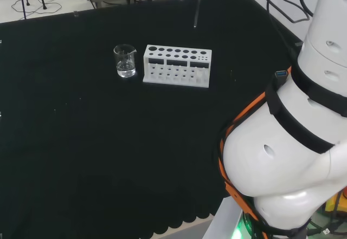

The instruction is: Put the glass rod back on the white test tube rack.

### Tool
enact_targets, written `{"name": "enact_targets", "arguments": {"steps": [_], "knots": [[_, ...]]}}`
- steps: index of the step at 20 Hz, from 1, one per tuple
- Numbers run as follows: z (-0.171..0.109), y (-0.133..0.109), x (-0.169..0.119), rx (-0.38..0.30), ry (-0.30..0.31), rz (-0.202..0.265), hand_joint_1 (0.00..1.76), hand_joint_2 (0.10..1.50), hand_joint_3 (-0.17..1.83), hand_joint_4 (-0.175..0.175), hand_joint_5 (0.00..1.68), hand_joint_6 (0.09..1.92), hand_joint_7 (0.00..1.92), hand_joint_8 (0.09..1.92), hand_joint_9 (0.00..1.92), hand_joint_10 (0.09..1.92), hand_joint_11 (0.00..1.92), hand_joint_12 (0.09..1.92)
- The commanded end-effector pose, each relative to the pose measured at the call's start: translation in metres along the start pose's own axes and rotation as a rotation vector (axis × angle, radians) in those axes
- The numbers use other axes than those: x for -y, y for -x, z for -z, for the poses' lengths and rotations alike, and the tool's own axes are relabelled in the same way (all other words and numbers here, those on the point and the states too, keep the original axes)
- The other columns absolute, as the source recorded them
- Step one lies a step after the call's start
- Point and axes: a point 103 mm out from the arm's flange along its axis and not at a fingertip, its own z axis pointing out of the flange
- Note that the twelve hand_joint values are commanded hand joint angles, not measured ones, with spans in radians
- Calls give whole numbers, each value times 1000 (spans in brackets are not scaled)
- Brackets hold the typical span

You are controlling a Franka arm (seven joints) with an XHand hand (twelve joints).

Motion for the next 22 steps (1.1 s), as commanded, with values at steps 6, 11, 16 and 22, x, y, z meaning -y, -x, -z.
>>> {"name": "enact_targets", "arguments": {"steps": [6,11,16,22], "knots": [[-9,-19,29,-28,5,21,1297,1049,2,-175,1191,329,1137,1070,1721,723,1345,825],[-9,-17,35,-26,-12,15,1297,1049,2,-175,1190,329,1137,1071,1720,723,1345,825],[-5,-15,39,-25,-4,17,1297,1049,2,-175,1190,329,1137,1071,1720,722,1343,825],[-8,-23,37,-22,2,31,1297,1049,2,-175,1190,329,1137,1071,1719,722,1342,825]]}}
